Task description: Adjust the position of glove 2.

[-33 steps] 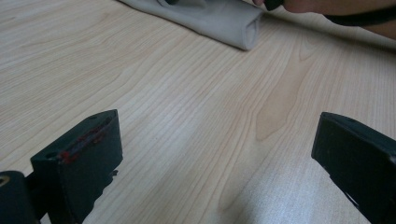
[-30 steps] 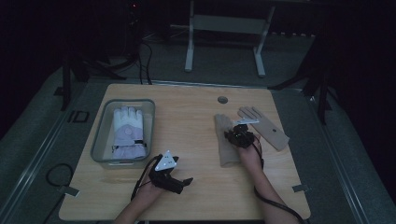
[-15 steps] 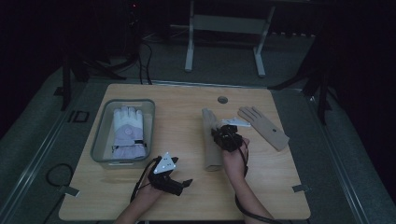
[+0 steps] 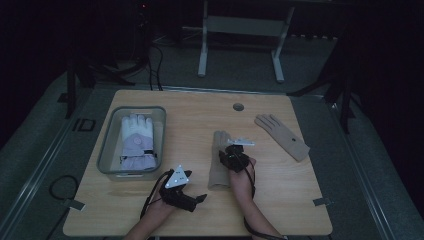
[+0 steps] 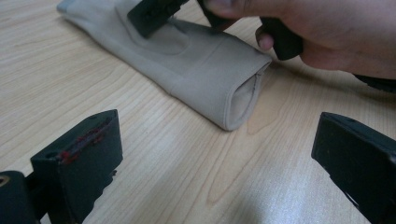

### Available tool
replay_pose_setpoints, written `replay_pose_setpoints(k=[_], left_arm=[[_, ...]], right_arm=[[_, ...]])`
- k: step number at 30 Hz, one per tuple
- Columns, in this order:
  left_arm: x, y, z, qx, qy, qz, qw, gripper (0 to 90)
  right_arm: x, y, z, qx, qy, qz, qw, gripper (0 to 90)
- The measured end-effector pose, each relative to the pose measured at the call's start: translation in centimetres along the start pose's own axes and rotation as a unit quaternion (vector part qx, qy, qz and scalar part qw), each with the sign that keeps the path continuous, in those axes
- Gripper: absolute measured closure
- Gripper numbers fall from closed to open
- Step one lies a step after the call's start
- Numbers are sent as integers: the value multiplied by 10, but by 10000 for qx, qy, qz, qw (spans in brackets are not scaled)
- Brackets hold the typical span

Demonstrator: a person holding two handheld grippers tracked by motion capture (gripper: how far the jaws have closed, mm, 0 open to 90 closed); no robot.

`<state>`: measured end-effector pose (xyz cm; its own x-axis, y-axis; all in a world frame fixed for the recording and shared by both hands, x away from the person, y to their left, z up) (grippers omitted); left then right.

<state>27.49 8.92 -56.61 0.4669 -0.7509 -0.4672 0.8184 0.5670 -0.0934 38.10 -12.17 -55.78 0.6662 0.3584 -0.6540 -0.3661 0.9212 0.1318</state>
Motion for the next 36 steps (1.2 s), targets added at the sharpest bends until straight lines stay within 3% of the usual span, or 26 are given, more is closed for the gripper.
replay_pose_setpoints(k=[2, 5, 10, 15, 23, 26, 33, 36], left_arm=[[-1, 0, 0, -18, -8, -8, 10000, 19], [-1, 1, 1, -20, -37, 7, 10000, 19], [-1, 1, 0, -38, -43, 3, 10000, 19], [-1, 2, -1, -69, -47, -17, 10000, 19], [0, 2, -1, -85, -28, -21, 10000, 19], [0, 2, -1, -95, -30, -30, 9999, 19], [1, 2, -2, -107, -14, -39, 9999, 19], [1, 3, -2, -118, -4, -50, 9999, 19]], right_arm=[[4, 2, -3, -146, 48, 29, 9999, 579], [5, 9, -4, -415, 46, -56, 9991, 507], [3, 12, -2, -516, 112, 31, 9986, 458], [-18, 4, 10, -752, -84, 146, 9970, 459], [-46, -44, 27, -944, -473, 159, 9943, 495], [-53, -64, 28, -896, -604, 19, 9941, 509], [-57, -123, 29, -648, -553, -514, 9950, 528], [-55, -144, 28, -629, -540, -596, 9948, 523]])
Point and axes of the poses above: each handheld gripper's, and its own axes: x roughly forward along the jaws, z roughly out of its top, y roughly to its left, the point moved 1 cm from there along x, roughly forward along the jaws, and after that the axes turned 2 degrees about -y, right-handed, at the moved point
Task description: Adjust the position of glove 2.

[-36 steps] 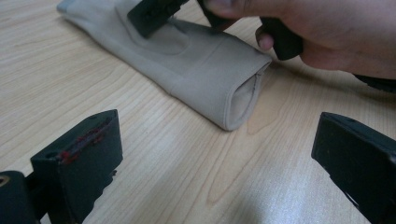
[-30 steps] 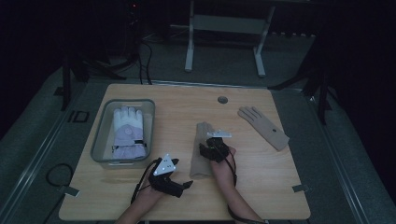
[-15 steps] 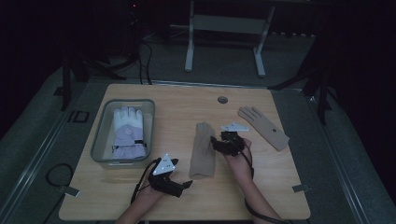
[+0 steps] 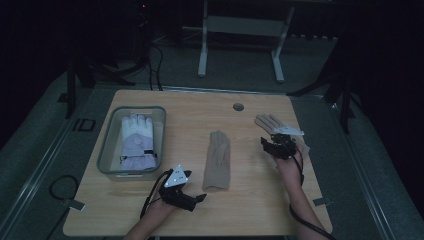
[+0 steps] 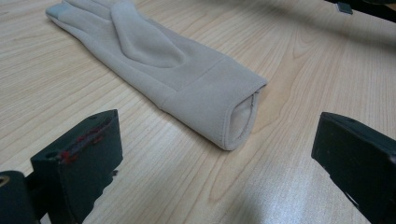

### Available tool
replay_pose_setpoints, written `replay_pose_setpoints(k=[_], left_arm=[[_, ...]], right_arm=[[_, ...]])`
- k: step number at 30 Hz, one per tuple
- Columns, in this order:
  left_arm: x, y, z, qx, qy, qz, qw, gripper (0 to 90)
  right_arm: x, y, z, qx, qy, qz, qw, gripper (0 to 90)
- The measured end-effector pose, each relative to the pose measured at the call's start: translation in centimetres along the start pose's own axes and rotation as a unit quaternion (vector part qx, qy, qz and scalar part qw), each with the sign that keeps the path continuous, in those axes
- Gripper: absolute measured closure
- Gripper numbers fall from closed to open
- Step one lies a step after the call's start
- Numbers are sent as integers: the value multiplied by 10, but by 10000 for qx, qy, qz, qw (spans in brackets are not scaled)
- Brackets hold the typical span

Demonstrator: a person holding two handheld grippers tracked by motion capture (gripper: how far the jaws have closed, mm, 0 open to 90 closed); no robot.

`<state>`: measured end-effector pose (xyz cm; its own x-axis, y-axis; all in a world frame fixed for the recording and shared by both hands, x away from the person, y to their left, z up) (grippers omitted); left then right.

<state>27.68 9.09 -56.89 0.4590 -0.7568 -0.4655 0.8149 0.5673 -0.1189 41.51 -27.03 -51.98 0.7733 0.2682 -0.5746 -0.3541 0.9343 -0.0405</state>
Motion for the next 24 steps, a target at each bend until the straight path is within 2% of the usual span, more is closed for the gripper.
replay_pose_setpoints(k=[4, 6, 8, 10, 12, 18, 22, 23, 24], left_arm=[[1, 0, 0, -2, 11, 13, 10000, 19], [1, 0, 0, 8, 32, 11, 10000, 19], [2, 0, 0, 15, 41, 5, 10000, 20], [2, 0, 0, 27, 48, 3, 10000, 19], [2, 0, 0, 21, 49, -5, 10000, 20], [2, 0, 0, 20, 57, 4, 10000, 19], [2, 0, 0, 18, 54, 31, 10000, 19], [2, 0, 0, 17, 55, 29, 10000, 19], [2, 0, 0, 22, 59, 32, 10000, 19]], right_arm=[[7, -26, -4, 16, 149, -152, 9998, 523], [8, -39, -4, 65, 130, -43, 9999, 535], [8, -49, -2, -68, 66, -31, 9999, 552], [9, -58, 0, -36, 51, 13, 10000, 544], [11, -64, 2, -113, 127, -107, 9998, 509], [24, -83, 4, 48, 321, -284, 9991, 475], [34, -87, 1, -31, 416, -283, 9987, 496], [40, -89, -2, -50, 472, -196, 9987, 500], [42, -90, -2, -33, 512, -208, 9985, 502]])
Point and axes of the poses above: each handheld gripper's, and its own axes: x roughly forward along the jaws, z roughly out of its top, y roughly to its left, the point moved 1 cm from there along x, roughly forward along the jaws, and after that the axes turned 2 degrees about -y, right-handed, at the moved point
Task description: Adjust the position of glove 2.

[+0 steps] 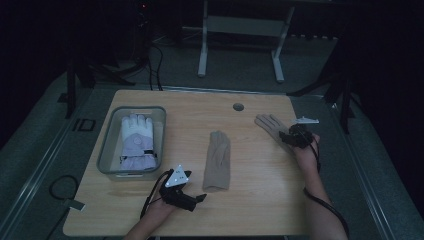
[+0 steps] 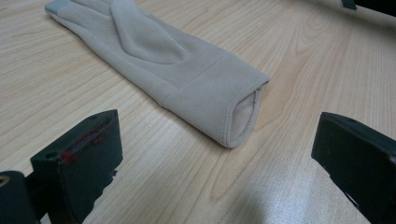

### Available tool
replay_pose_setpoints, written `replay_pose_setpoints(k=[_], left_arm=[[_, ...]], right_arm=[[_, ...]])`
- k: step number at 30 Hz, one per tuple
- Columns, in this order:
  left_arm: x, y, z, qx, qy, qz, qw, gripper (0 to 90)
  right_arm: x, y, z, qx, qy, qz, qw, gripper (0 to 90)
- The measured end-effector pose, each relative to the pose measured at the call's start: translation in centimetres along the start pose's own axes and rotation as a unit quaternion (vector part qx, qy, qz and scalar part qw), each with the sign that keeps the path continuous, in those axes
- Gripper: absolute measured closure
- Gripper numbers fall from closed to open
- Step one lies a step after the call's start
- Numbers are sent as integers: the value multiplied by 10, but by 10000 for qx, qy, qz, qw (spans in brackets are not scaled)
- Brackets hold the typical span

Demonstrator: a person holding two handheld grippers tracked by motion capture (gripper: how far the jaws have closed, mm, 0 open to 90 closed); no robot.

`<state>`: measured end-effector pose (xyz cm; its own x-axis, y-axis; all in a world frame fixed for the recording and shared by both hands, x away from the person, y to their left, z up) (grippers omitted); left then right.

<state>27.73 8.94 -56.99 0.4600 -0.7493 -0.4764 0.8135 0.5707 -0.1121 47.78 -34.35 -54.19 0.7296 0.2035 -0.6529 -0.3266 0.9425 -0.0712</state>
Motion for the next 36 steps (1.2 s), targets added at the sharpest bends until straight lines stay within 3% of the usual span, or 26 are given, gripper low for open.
replay_pose_setpoints(k=[3, 5, 8, 11, 14, 16, 21, 23, 27, 33, 36], left_arm=[[0, 0, 0, 4, 7, -5, 10000, 19], [0, 0, 0, -16, 8, -8, 10000, 20], [0, 0, 0, -28, 14, -8, 10000, 19], [1, 0, 0, -22, 35, -8, 10000, 20], [1, 0, 0, -22, 29, 1, 10000, 20], [0, 0, 0, -32, 28, -4, 10000, 19], [0, 1, 0, -46, 23, -45, 10000, 20], [0, 1, 0, -61, 22, -51, 10000, 20], [1, 0, 0, -49, 18, -27, 10000, 20], [1, 0, 0, -32, 19, -11, 10000, 19], [1, 0, 0, -8, 40, -17, 10000, 19]], right_arm=[[7, -2, -3, 40, 167, -57, 9998, 503], [10, -3, -7, 107, 164, 50, 9998, 506], [10, -7, -11, 482, 113, 258, 9984, 545], [7, -5, -14, 596, 93, 278, 9978, 756], [3, 4, -14, 527, 169, 138, 9984, 828], [0, 14, -11, 472, 208, 37, 9987, 838], [-14, 33, -10, 386, 118, 118, 9991, 841], [-26, 47, -13, 261, 117, 103, 9995, 842], [-49, 57, -19, 580, -136, 136, 9981, 842], [-75, 68, -33, 1175, -179, -17, 9929, 841], [-75, 77, -43, 1053, -39, -131, 9944, 836]])
Point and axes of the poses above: each handheld gripper's, and its own axes: x roughly forward along the jaws, z roughly out of its top, y roughly to its left, the point moved 1 cm from there along x, roughly forward along the jaws, and after that the axes turned 2 degrees about -y, right-handed, at the moved point
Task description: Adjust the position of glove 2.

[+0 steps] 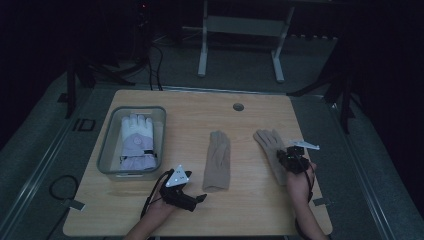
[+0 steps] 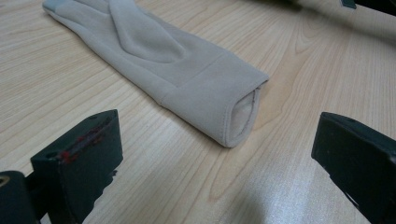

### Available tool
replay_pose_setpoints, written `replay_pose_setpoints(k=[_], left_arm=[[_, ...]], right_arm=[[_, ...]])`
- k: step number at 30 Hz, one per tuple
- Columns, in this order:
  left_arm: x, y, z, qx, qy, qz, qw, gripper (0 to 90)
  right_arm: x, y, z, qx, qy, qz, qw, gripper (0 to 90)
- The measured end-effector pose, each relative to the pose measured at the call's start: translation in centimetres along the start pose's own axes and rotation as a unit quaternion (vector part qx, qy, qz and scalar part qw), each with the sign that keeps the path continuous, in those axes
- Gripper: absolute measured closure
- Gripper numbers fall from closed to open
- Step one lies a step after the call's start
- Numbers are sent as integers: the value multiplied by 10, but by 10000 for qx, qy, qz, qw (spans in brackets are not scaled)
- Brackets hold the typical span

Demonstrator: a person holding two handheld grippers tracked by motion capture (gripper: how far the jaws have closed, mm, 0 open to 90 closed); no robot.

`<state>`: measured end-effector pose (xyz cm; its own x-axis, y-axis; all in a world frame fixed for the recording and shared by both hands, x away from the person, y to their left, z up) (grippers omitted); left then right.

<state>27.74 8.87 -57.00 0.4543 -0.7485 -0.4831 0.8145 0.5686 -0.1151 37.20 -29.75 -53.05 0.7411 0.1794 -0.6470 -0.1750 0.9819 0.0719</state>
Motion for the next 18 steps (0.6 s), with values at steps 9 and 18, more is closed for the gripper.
replay_pose_setpoints(k=[9, 18], left_arm=[[0, -1, 0, 31, 15, 4, 10000, 20], [0, -1, 0, 43, 27, 13, 10000, 20]], right_arm=[[17, 9, -18, -550, 302, -31, 9980, 612], [8, -4, 0, -1024, 156, 237, 9943, 536]])
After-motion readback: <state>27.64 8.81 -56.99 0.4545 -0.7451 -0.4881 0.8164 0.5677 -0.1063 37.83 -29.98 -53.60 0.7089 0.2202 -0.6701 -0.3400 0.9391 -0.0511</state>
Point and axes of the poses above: each handheld gripper's, and its own axes: x roughly forward along the jaws, z roughly out of its top, y roughly to its left, the point moved 1 cm from there along x, roughly forward along the jaws, and after that the axes turned 2 degrees about -y, right-handed, at the moved point
